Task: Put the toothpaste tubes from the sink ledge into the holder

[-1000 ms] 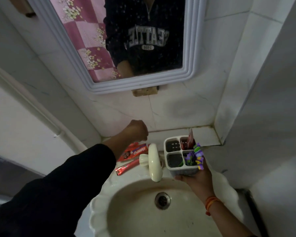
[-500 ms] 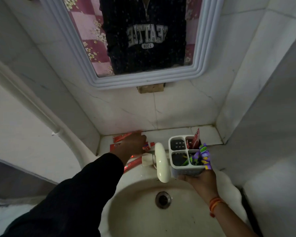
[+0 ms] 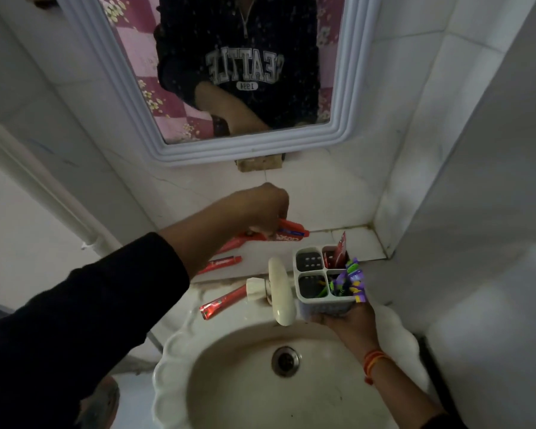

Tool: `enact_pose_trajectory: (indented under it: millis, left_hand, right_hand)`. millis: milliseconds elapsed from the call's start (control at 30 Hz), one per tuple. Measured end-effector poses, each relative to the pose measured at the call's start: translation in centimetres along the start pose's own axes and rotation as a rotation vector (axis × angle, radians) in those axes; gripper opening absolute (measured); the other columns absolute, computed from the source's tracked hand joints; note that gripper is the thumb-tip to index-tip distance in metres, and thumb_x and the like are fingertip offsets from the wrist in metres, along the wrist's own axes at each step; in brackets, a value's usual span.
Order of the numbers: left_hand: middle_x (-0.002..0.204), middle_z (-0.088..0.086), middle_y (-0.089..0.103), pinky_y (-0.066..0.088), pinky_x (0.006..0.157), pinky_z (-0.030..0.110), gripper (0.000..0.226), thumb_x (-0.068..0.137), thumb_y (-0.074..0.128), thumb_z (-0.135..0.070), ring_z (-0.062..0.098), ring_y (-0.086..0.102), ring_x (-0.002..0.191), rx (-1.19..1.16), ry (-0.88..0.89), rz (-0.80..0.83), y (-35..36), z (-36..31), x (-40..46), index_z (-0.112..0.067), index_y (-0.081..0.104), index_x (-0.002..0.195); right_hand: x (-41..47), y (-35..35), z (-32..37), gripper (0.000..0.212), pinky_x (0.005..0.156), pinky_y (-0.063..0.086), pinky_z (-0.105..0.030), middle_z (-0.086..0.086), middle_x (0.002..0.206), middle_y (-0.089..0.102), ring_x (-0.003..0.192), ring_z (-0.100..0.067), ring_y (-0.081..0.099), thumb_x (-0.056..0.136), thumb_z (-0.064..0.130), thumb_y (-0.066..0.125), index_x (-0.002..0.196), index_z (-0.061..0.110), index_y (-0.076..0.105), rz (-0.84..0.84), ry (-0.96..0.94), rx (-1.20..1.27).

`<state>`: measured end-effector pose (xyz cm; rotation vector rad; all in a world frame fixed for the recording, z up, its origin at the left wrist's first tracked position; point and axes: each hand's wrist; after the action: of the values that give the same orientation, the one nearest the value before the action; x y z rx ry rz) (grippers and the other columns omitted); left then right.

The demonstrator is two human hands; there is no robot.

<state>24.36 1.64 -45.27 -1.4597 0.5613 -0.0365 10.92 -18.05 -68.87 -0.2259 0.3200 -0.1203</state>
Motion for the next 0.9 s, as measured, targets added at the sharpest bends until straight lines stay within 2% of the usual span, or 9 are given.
enact_pose_trajectory:
  millis: [100,167,300,433,500,567,733,800,900]
  left_hand:
    - [0.103,0.006,0.067,0.058,0.085,0.034,0.052,0.073,0.09,-0.028,0.022,0.066,0.095,0.059,-0.013,-0.054,-2.2,-2.8,-0.3,-0.01,0.068,0.117]
    - [0.086,0.004,0.06,0.058,0.085,0.035,0.056,0.073,0.09,-0.031,0.021,0.063,0.09,0.061,0.0,-0.042,-1.8,-4.6,-0.1,-0.006,0.066,0.117]
    - [0.076,0.0,0.042,0.041,0.052,0.024,0.046,0.08,0.084,-0.021,0.014,0.054,0.07,0.019,0.028,-0.014,1.1,-7.0,0.8,-0.007,0.061,0.117]
    - [0.07,0.002,0.053,0.044,0.046,0.025,0.025,0.078,0.081,-0.012,0.013,0.057,0.058,-0.132,-0.069,0.015,3.5,-7.2,2.0,-0.007,0.056,0.079]
    - [0.066,0.003,0.064,0.061,0.059,0.033,0.028,0.08,0.079,-0.015,0.02,0.073,0.066,-0.235,-0.109,0.089,4.3,-7.0,2.3,-0.011,0.054,0.068]
    - [0.078,0.008,0.076,0.065,0.078,0.038,0.023,0.085,0.078,-0.023,0.026,0.079,0.08,-0.348,-0.142,0.176,4.7,-6.5,2.4,-0.008,0.063,0.075]
    - [0.082,0.008,0.082,0.059,0.059,0.025,0.048,0.088,0.073,-0.05,0.015,0.078,0.064,-0.758,-0.28,0.184,3.5,-2.1,2.5,-0.003,0.076,0.098]
    - [0.087,0.009,0.082,0.062,0.064,0.028,0.04,0.092,0.072,-0.04,0.018,0.079,0.071,-0.827,-0.353,0.098,3.9,0.4,2.6,-0.002,0.074,0.102]
    - [0.106,0.012,0.079,0.062,0.091,0.037,0.031,0.092,0.073,-0.021,0.026,0.078,0.095,-0.581,-0.373,0.122,6.3,3.5,2.4,0.0,0.072,0.115]
  right_hand:
    - [-0.1,0.1,0.3,0.08,0.071,0.057,-0.006,0.0,0.114,0.072,0.091,0.014,0.069,0.06,-0.007,0.096,0.131,0.004,0.061,-0.044,-0.046,0.1]
    - [-0.1,0.1,0.1,0.08,0.074,0.056,-0.005,0.0,0.111,0.074,0.089,0.015,0.068,0.057,0.002,0.099,0.129,0.003,0.064,-0.039,-0.06,0.054]
    - [-0.2,-0.1,-0.2,0.069,0.063,0.048,0.001,0.005,0.099,0.074,0.077,0.012,0.067,0.063,0.024,0.098,0.123,0.003,0.07,0.009,-0.017,-0.006]
    - [-0.2,-0.2,-0.4,0.07,0.064,0.048,0.002,0.007,0.1,0.074,0.078,0.016,0.067,0.063,0.024,0.098,0.124,0.004,0.069,0.011,-0.027,-0.026]
    - [-0.3,-0.2,-0.5,0.073,0.064,0.048,0.002,0.006,0.102,0.074,0.08,0.012,0.068,0.062,0.025,0.099,0.126,0.005,0.069,0.005,-0.013,-0.024]
    - [-0.4,-0.3,-0.5,0.073,0.063,0.048,0.001,0.006,0.101,0.074,0.079,0.009,0.068,0.063,0.025,0.098,0.126,0.005,0.068,0.001,-0.006,-0.029]
    - [-0.2,-0.3,-0.6,0.071,0.063,0.048,-0.002,0.005,0.1,0.075,0.08,0.004,0.069,0.061,0.024,0.099,0.124,0.008,0.07,-0.018,-0.017,-0.048]
    - [-0.2,-0.3,-0.6,0.068,0.063,0.049,-0.003,0.005,0.098,0.075,0.08,0.003,0.069,0.063,0.021,0.099,0.123,0.006,0.071,-0.013,-0.013,-0.049]
    - [-0.2,-0.2,-0.7,0.069,0.063,0.049,-0.002,0.002,0.1,0.075,0.08,0.004,0.069,0.064,0.02,0.098,0.125,0.004,0.069,-0.018,-0.014,-0.044]
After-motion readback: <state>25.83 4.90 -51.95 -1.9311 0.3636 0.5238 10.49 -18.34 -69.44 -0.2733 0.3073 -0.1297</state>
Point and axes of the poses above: each hand's wrist, its own x-axis towards the middle knuckle, its own y-axis out of the palm, z = x × y
